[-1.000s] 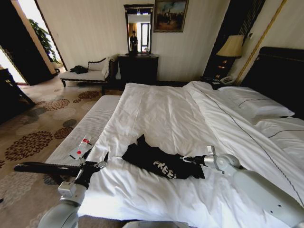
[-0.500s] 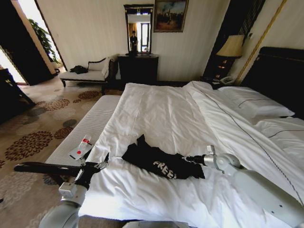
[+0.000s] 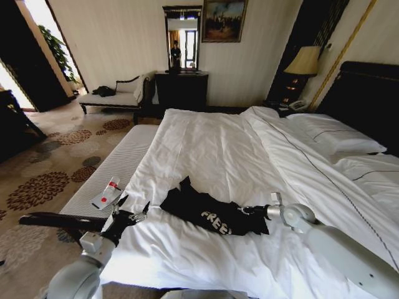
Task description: Fold the clothes on the bed.
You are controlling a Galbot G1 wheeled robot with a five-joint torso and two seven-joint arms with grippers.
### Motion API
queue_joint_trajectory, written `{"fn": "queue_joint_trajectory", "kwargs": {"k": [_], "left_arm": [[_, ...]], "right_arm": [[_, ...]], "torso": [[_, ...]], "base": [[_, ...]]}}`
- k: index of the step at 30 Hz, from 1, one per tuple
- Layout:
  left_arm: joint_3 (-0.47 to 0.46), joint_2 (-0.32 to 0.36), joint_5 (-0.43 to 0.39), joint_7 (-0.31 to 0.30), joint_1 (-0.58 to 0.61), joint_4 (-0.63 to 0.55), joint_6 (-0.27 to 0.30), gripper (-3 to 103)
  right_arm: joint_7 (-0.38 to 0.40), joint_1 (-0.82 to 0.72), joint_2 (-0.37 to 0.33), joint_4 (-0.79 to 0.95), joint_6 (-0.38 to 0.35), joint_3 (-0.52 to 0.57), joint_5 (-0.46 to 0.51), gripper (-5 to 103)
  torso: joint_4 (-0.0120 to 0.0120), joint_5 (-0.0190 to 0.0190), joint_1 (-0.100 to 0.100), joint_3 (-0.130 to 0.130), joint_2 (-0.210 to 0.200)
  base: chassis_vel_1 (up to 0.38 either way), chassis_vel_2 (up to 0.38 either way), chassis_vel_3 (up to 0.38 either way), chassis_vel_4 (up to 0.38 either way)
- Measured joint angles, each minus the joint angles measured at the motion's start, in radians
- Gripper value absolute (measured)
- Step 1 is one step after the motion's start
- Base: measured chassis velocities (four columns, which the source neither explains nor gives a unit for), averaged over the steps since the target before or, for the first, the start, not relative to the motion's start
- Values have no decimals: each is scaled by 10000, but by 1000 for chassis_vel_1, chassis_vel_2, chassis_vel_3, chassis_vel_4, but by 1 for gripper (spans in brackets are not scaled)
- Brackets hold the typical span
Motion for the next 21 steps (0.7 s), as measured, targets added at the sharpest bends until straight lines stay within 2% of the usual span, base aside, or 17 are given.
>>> {"fn": "queue_joint_trajectory", "kwargs": {"k": [1,2,6,7,8,9,10,13,14,15,17,18,19,20,21], "left_arm": [[-41,452,-426,137,-154,211,-38,100],[-41,452,-426,137,-154,211,-38,100],[-210,2719,-1978,837,-688,1407,-576,100],[-54,3091,-2317,905,-979,1621,-542,100],[-54,3091,-2317,905,-979,1621,-542,100],[249,3407,-2632,943,-1351,1827,-469,100],[948,3728,-3022,1020,-2050,2143,-310,100],[3097,3892,-3839,1142,-4476,2908,98,100],[3097,3892,-3839,1142,-4476,2908,98,100],[3836,3805,-4228,1216,-5315,3184,301,100],[4835,3602,-4641,1346,-6265,3583,533,100],[5408,3476,-4834,1435,-6760,3785,643,100],[6355,3277,-5130,1577,-7652,4081,801,100],[6355,3277,-5130,1577,-7652,4081,801,100],[6969,3123,-5329,1669,-8348,4304,898,100]], "right_arm": [[2,-26,8,20,0,48,-16,2],[2,-26,8,20,0,48,-16,2],[77,-236,70,176,0,333,-87,2],[102,-267,73,197,0,383,-85,2],[102,-267,73,197,0,383,-85,2],[115,-281,73,203,0,412,-82,2],[124,-279,74,198,-1,425,-75,2],[191,-177,135,120,-22,414,-11,2],[191,-177,135,120,-22,414,-11,2],[207,-95,154,115,-26,337,23,2],[223,122,163,88,-33,55,50,2],[227,253,161,74,-35,-98,61,2],[231,334,146,77,-36,-202,79,2],[231,334,146,77,-36,-202,79,2],[237,356,130,86,-42,-220,86,2]], "torso": [[-1,-3,0,0,-1],[-1,-3,0,0,-1],[12,1,1,2,-1],[10,3,0,1,0],[10,3,0,1,0],[7,5,0,0,0],[2,5,0,1,1],[5,-2,0,1,0],[5,-2,0,1,0],[3,7,1,1,0],[2,2,1,2,0],[8,0,0,2,0],[17,0,0,3,0],[17,0,0,3,0],[15,-1,0,2,-1]], "base": [[0,0,0,0],[0,0,0,0],[0,0,0,0],[0,0,0,0],[0,0,0,0],[0,0,0,0],[0,0,0,0],[0,0,0,0],[0,0,0,0],[0,0,0,0],[0,0,0,0],[0,0,0,0],[0,0,0,0],[0,0,0,0],[0,0,0,0]]}}
